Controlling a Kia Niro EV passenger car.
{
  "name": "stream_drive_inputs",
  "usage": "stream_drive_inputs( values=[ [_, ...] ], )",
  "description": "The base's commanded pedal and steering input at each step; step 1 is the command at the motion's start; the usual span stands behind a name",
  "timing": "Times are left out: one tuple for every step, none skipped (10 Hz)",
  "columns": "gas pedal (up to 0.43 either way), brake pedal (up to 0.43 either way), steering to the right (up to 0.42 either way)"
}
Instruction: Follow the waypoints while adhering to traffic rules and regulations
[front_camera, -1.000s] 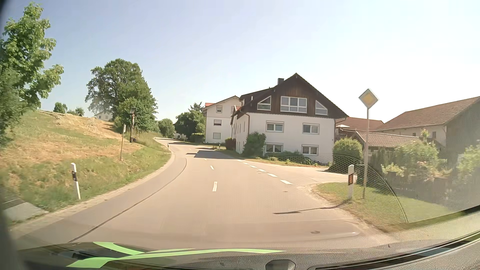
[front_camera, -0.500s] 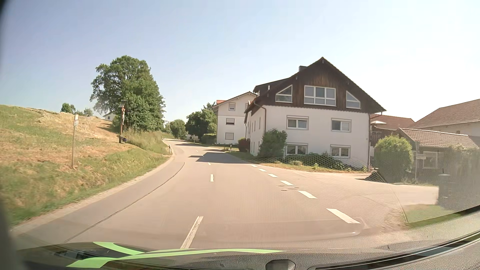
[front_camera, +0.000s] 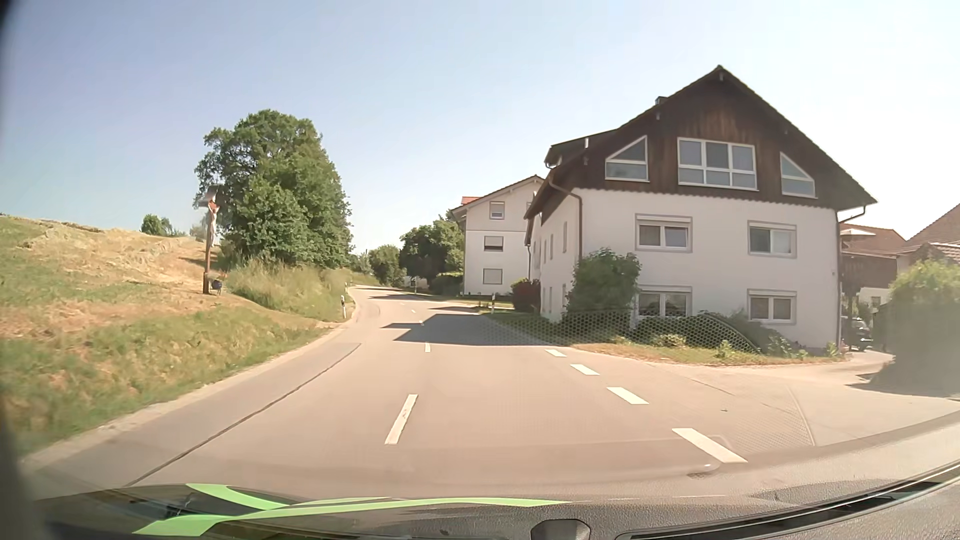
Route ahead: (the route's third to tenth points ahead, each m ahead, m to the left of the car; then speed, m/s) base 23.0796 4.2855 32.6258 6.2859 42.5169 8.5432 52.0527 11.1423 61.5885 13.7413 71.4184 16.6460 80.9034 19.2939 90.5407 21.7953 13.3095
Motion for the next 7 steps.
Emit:
stream_drive_inputs(
  values=[
    [0.150,0.000,-0.046],
    [0.150,0.000,-0.046],
    [0.150,0.000,-0.044],
    [0.150,0.000,-0.041],
    [0.150,0.000,-0.041],
    [0.150,0.000,-0.039],
    [0.150,0.000,-0.035]
  ],
)
